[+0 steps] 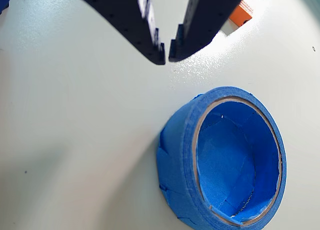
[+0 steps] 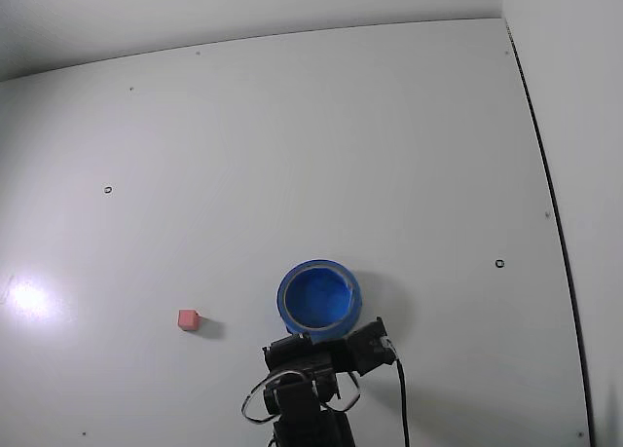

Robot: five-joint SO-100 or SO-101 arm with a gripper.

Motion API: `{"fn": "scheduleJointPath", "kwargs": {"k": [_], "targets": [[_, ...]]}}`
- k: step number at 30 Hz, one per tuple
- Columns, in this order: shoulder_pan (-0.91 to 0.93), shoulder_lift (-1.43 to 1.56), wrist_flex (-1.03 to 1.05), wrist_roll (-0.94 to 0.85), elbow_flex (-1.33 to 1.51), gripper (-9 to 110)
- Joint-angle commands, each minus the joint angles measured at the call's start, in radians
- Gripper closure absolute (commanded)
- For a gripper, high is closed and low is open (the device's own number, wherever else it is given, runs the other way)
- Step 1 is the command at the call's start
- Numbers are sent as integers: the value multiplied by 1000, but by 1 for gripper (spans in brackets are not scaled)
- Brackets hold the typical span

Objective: Grasp a block and put it in the bin.

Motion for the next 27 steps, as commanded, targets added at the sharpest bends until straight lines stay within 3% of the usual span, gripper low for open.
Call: {"fn": "scheduleJointPath", "kwargs": {"k": [1,17,24,27], "targets": [[-8,8,5,-11,-17,102],[-17,8,-9,-17,-17,101],[-18,9,-12,-32,-35,91],[-18,9,-12,-130,-35,85]]}}
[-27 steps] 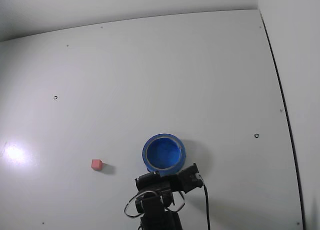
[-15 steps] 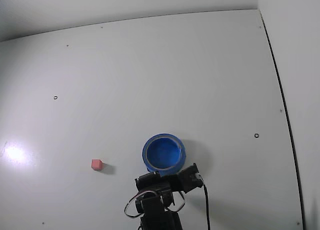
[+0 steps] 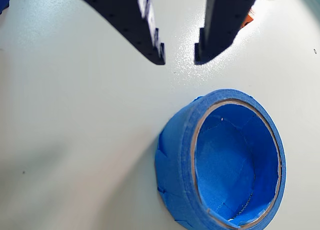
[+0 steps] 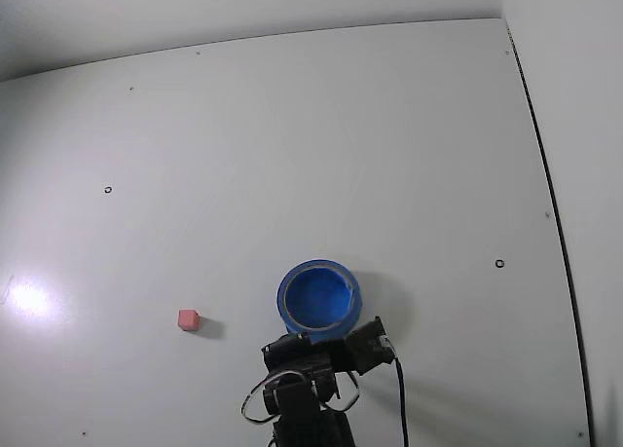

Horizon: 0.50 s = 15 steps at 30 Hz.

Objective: Grasp a block and put it in the bin.

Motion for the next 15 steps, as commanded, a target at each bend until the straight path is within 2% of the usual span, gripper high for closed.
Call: {"fn": "scheduleJointPath", "kwargs": {"k": [1,10,12,15], "targets": [[-2,9,-12,-147,-35,83],[0,9,-12,-792,-91,78],[-8,8,-11,-862,-143,78],[-11,-18,-3,-857,-279,78]]}}
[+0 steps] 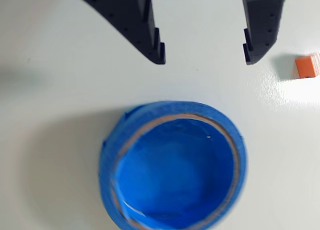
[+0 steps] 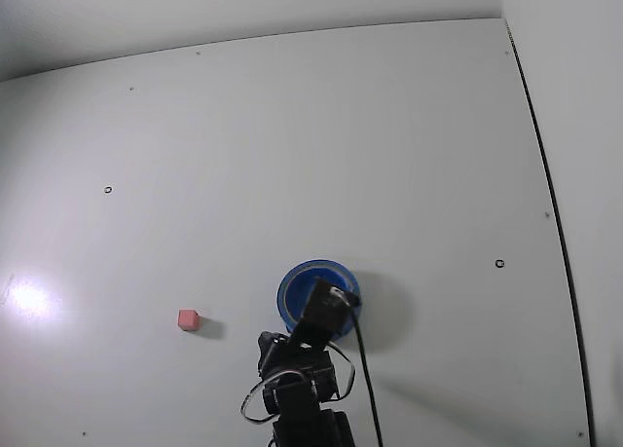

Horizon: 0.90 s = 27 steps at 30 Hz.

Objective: Grasp a block and put it in the bin.

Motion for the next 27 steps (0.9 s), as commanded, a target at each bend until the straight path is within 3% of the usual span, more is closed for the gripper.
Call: {"fn": "scheduleJointPath", "kwargs": {"k": [1,16,27], "targets": [[-11,-38,2,-52,-288,78],[-385,-891,-9,83,-946,78],[-471,-1275,-12,121,-1161,78]]}}
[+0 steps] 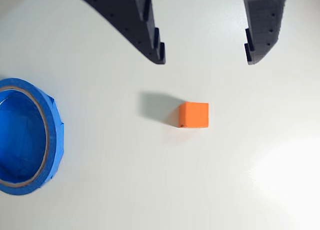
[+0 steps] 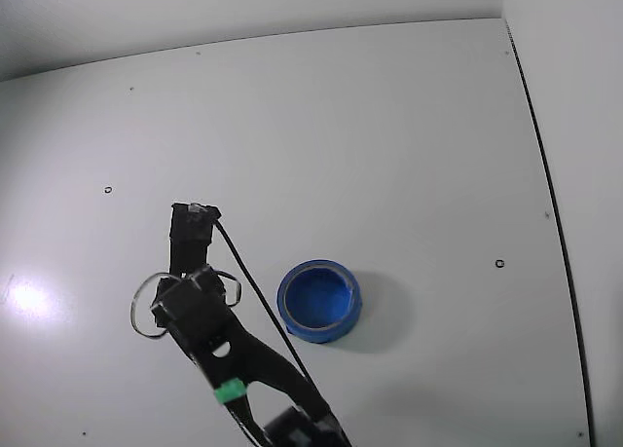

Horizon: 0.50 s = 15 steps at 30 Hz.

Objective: Grasp a block and put it in the bin.

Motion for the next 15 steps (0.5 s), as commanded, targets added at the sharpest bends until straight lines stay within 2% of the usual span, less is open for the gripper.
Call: {"fn": "scheduleJointPath", "kwargs": {"k": [1,15], "targets": [[-21,-89,-12,5,-144,78],[-21,-353,-14,-8,-265,78]]}}
